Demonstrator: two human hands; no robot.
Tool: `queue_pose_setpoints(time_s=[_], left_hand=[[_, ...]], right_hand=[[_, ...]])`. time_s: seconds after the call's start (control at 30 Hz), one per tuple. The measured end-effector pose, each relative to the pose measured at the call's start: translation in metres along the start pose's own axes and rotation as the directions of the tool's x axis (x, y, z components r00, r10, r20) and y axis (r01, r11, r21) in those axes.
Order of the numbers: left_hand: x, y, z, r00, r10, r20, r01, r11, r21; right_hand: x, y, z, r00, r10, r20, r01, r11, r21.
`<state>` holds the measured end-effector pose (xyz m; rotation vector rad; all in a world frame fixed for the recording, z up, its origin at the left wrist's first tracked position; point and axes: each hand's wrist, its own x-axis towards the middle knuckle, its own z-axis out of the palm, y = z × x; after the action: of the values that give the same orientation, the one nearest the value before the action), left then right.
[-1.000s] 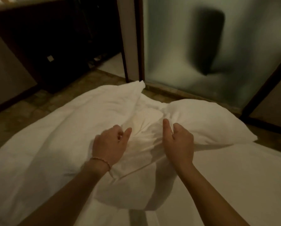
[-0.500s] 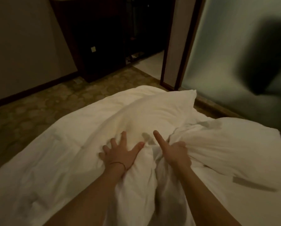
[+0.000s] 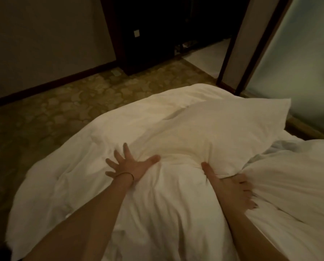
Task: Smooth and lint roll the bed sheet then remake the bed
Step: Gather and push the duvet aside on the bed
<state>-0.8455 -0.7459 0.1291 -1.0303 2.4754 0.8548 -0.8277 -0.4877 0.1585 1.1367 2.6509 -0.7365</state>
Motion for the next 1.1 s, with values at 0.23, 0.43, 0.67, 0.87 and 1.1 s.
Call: queue_pose_setpoints(time_s=[0.23,0.43,0.67,0.87,1.1], left_hand=[[0.029,-0.047,0.01,0.965,-0.254,0.07,0.259,0.964,-0.062],[0.042,-0.062,0.048,0.942,-0.24,0.236,0.32,0.858,-0.401],[0.031,-0.064,0.054,0.956,-0.199,0.216,0.276,0.858,-0.433],[-0.014,-0.047,0.034,0.985,-0.135,0.103,0.168,0.859,-0.483],[-0.088,-0.02,-0.003,0.998,-0.055,-0.033,0.028,0.828,-0.56]], right_hand=[[0.002,0.003,0.019,0.991,-0.044,-0.13,0.042,0.999,-0.016],[0.004,0.006,0.031,0.983,-0.061,-0.173,0.056,0.998,-0.032],[0.009,0.013,0.042,0.984,-0.1,-0.144,0.096,0.995,-0.038],[0.012,0.034,0.01,0.992,-0.121,-0.036,0.125,0.98,0.158],[0.002,0.062,-0.083,0.972,-0.236,-0.011,0.231,0.94,0.25]])
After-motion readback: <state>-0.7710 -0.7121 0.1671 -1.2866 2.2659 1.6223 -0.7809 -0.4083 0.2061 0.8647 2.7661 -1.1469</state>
